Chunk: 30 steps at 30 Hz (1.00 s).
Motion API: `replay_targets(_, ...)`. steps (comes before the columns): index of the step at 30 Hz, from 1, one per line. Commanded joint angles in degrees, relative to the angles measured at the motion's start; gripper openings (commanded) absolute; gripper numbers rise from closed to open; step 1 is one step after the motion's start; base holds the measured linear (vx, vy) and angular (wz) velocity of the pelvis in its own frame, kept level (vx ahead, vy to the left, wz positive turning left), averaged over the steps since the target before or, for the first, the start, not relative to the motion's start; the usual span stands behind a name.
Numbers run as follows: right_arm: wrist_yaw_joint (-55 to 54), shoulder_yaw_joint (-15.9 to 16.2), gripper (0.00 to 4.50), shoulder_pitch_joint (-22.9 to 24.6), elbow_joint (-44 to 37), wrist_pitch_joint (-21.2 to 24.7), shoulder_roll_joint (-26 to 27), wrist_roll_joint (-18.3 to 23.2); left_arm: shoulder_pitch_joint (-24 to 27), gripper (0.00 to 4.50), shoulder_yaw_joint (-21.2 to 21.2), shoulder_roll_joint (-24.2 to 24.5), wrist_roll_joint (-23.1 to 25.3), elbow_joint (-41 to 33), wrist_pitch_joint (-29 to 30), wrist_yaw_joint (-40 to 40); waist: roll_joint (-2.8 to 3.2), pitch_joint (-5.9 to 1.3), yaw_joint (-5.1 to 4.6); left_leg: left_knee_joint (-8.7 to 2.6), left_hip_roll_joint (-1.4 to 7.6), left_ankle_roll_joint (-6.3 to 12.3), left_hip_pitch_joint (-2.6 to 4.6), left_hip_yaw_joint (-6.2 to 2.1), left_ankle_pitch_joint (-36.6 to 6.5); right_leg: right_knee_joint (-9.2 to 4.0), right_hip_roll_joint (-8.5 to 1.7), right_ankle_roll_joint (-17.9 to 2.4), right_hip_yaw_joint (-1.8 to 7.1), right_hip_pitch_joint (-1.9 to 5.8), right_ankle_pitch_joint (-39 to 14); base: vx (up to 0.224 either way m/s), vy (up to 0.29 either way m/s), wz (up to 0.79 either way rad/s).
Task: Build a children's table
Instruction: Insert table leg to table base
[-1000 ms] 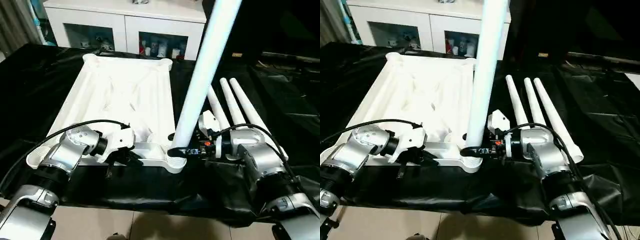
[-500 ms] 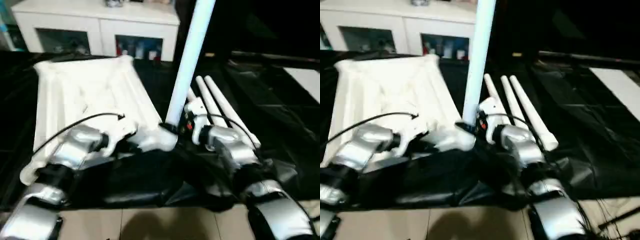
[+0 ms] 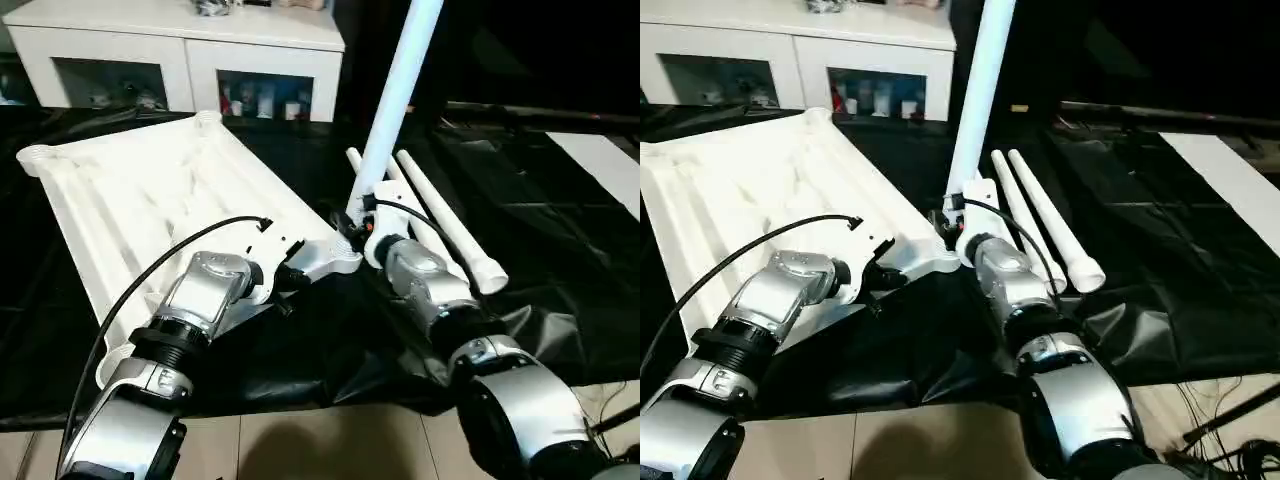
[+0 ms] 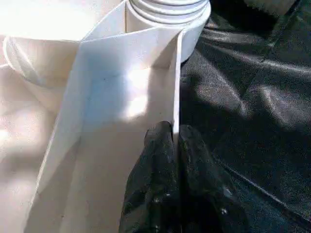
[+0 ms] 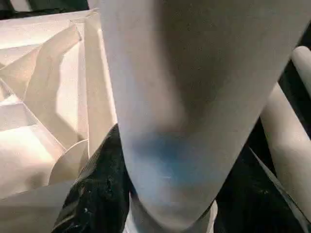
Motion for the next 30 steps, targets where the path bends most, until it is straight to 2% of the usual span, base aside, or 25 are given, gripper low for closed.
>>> replay_targets(1,-1.8,-0.6,1.85,4.0,9.3,4.6,0.6,-1.5,-1.4,0.0,0.0,-0.3,-0.1,-2.9,0.5,1.0,1.63,-1.29,-0.52,-5.19,1.38,-2.38,1.65,-1.41,-43.3,-5.96,-4.06,-3.4,1.11,-0.76,-32.9,0.0,0.0,0.0)
replay_targets(5,0.1,-0.2,1.85,2.9,9.7,2.9,0.9,-2.2,-1.3,0.0,-0.4,-0.2,-0.5,-3.2,0.3,0.7,1.8,-1.39,-0.5,-5.45,1.48,-2.07,1.56,-1.24,-42.7,-5.91,-4.13,-3.8,1.08,-0.5,-30.7,0.0,0.0,0.0)
replay_targets(7,2.2,-0.7,1.85,2.5,9.4,2.0,1.0,-1.5,-1.2,0.0,-0.6,0.0,-0.4,-3.2,-0.3,0.4,1.67,-1.44,-0.43,-5.3,1.45,-1.89,1.68,-1.09,-42.0,-5.99,-4.3,-4.1,1.38,-0.79,-30.8,0.0,0.0,0.0)
replay_targets(9,4.9,-1.4,2.41,1.8,8.8,0.7,1.1,-0.8,-1.1,0.0,-0.9,0.3,-0.3,-2.9,-1.3,0.1,1.57,-1.59,-0.29,-5.26,1.48,-1.63,1.43,-0.93,-40.3,-5.83,-4.41,-4.5,1.68,-0.64,-30.1,0.0,0.0,0.0)
replay_targets(11,5.9,-2.4,2.55,1.0,8.5,0.0,1.0,0.1,-1.1,0.0,-0.9,0.5,-0.5,-2.6,-2.3,-0.3,1.53,-1.71,-0.16,-5.24,1.55,-1.5,1.14,-0.8,-38.3,-5.5,-4.47,-5.5,2.1,-0.58,-28.2,0.0,0.0,0.0)
replay_targets(14,8.6,-2.9,2.82,-1.2,7.6,-1.7,0.2,0.1,-0.9,0.0,-1.9,2.1,0.3,-2.6,-5.8,-1.2,1.13,-2.55,0.29,-5.33,1.81,-1.44,0.01,-0.28,-31.2,-4.06,-4.42,-8.3,3.0,0.24,-20.4,0.0,0.0,0.0)
replay_targets(15,8.9,-2.9,2.91,-1.4,7.6,-1.8,0.1,0.0,-0.9,0.0,-2.0,2.2,0.4,-2.6,-6.0,-1.3,0.95,-2.99,0.77,-5.05,1.85,-0.63,-0.31,0.41,-25.2,-3.42,-4.5,-9.9,3.39,0.45,-15.1,0.0,0.0,0.0)
replay_targets(16,10.2,-3.1,3.0,-2.0,7.3,-2.4,-0.2,0.0,-0.9,0.0,-1.9,2.6,0.4,-2.7,-6.4,-1.5,0.65,-2.99,0.87,-4.76,1.72,0.53,-0.78,1.06,-20.8,-3.08,-4.34,-10.7,3.44,0.56,-12.5,0.0,0.0,0.0)
replay_targets(17,11.0,-3.2,3.07,-2.2,7.1,-2.6,-0.3,0.2,-0.9,0.0,-1.8,2.7,0.3,-2.7,-6.5,-1.5,0.56,-2.94,0.99,-4.7,1.71,0.96,-0.85,1.24,-19.9,-3.06,-4.32,-10.8,3.36,0.57,-13.2,0.0,0.0,0.0)
replay_targets(18,12.1,-3.2,3.22,-2.5,6.7,-3.1,-0.6,0.4,-0.8,0.0,-1.9,3.1,0.4,-2.8,-7.4,-1.7,0.29,-2.8,1.09,-4.51,1.64,1.45,-1.02,1.48,-20.2,-3.31,-4.41,-10.0,3.24,0.34,-17.2,0.0,0.0,0.0)
replay_targets(19,13.5,-3.4,3.22,-2.8,6.4,-3.6,-0.8,0.6,-0.7,0.0,-2.0,3.5,0.4,-2.9,-8.3,-2.0,0.48,-2.84,1.33,-4.29,1.85,1.3,-0.65,1.53,-20.9,-3.44,-4.62,-9.7,3.37,-0.24,-19.9,0.0,0.0,0.0)
replay_targets(20,15.7,-3.6,3.33,-3.0,5.5,-4.0,-1.3,1.0,-0.6,0.0,-2.0,4.0,0.2,-3.0,-9.2,-2.6,0.43,-2.98,1.38,-4.22,1.87,1.25,-0.65,1.59,-20.7,-3.4,-4.57,-9.7,3.38,-0.23,-20.0,0.0,0.0,0.0)
replay_targets(21,17.2,-3.7,3.44,-3.1,5.0,-4.2,-1.6,1.3,-0.6,0.0,-2.0,4.3,0.1,-3.0,-9.8,-3.0,0.47,-3.21,1.55,-4.14,1.89,1.16,-1.12,1.66,-19.0,-3.0,-4.54,-9.9,3.44,0.15,-17.9,0.0,0.0,0.0)
replay_targets(22,19.5,-3.6,3.52,-3.1,4.2,-4.4,-2.1,1.5,-0.5,0.0,-2.0,4.7,-0.2,-3.0,-10.9,-4.0,0.33,-3.38,1.83,-3.93,1.86,1.48,-1.2,1.88,-16.8,-2.55,-4.34,-10.6,3.51,0.14,-14.2,0.045,-0.052,0.05)
replay_targets(23,21.7,-3.3,3.52,-3.0,3.5,-4.8,-2.5,1.4,-0.4,0.0,-2.0,5.1,-0.4,-3.1,-11.1,-4.4,0.33,-3.39,1.93,-3.78,1.85,1.71,-1.06,2.03,-16.2,-2.35,-4.22,-11.2,3.55,-0.06,-12.7,0.045,-0.052,0.05)
replay_targets(24,22.7,-2.9,3.58,-2.8,3.0,-5.0,-2.9,1.1,-0.2,0.0,-2.1,5.4,-0.4,-3.2,-12.1,-4.9,0.34,-3.66,2.0,-3.45,1.77,2.36,-1.06,2.27,-14.5,-1.79,-4.07,-12.5,3.54,0.09,-9.5,0.052,-0.05,0.09)
replay_targets(25,28.1,-0.7,3.72,-1.9,0.6,-5.5,-5.2,-0.3,0.4,0.0,-2.3,7.1,-0.8,-3.5,-14.2,-7.2,0.1,-3.82,2.11,-3.12,1.65,3.34,-1.46,2.39,-11.8,-1.29,-3.94,-13.4,3.49,0.4,-5.9,0.06,-0.042,0.04)
replay_targets(26,29.0,-0.3,3.72,-1.7,0.2,-5.6,-5.5,-0.5,0.5,0.0,-2.3,7.3,-0.9,-3.6,-14.3,-7.6,0.06,-3.92,2.08,-2.95,1.61,3.81,-1.78,2.38,-10.2,-0.81,-3.84,-13.8,3.52,0.65,-3.5,0.06,-0.042,0.04)
replay_targets(27,31.5,0.9,3.72,-1.1,-1.0,-5.6,-6.8,-1.1,0.9,0.0,-2.5,8.3,-1.3,-3.8,-16.4,-9.5,0.17,-4.18,2.14,-2.6,1.56,4.96,-2.06,2.38,-6.6,-0.07,-3.73,-14.8,3.42,0.89,1.6,0.063,-0.034,0.0)
replay_targets(28,34.6,2.1,3.72,-0.2,-2.7,-5.3,-8.3,-1.6,1.5,0.0,-2.8,9.4,-2.0,-4.3,-18.2,-12.3,0.12,-4.33,2.18,-2.36,1.53,5.73,-2.1,2.4,-4.8,0.21,-3.75,-15.3,3.35,1.02,4.0,0.06,-0.023,-0.03)
replay_targets(29,37.4,3.1,3.72,0.5,-4.1,-5.2,-9.5,-1.9,2.0,0.0,-2.9,10.4,-2.4,-4.8,-19.0,-14.2,0.14,-4.65,2.2,-1.89,1.4,7.0,-2.33,2.42,-1.2,1.09,-3.56,-16.5,3.33,1.31,10.0,0.06,-0.023,-0.03)
replay_targets(30,38.2,3.4,3.72,0.8,-4.5,-5.2,-9.9,-2.0,2.1,0.0,-3.0,10.7,-2.6,-4.9,-19.7,-14.9,0.15,-4.74,2.33,-1.48,1.34,8.04,-2.39,2.52,1.3,1.58,-3.23,-17.3,3.29,1.18,14.7,0.0,0.0,0.0)
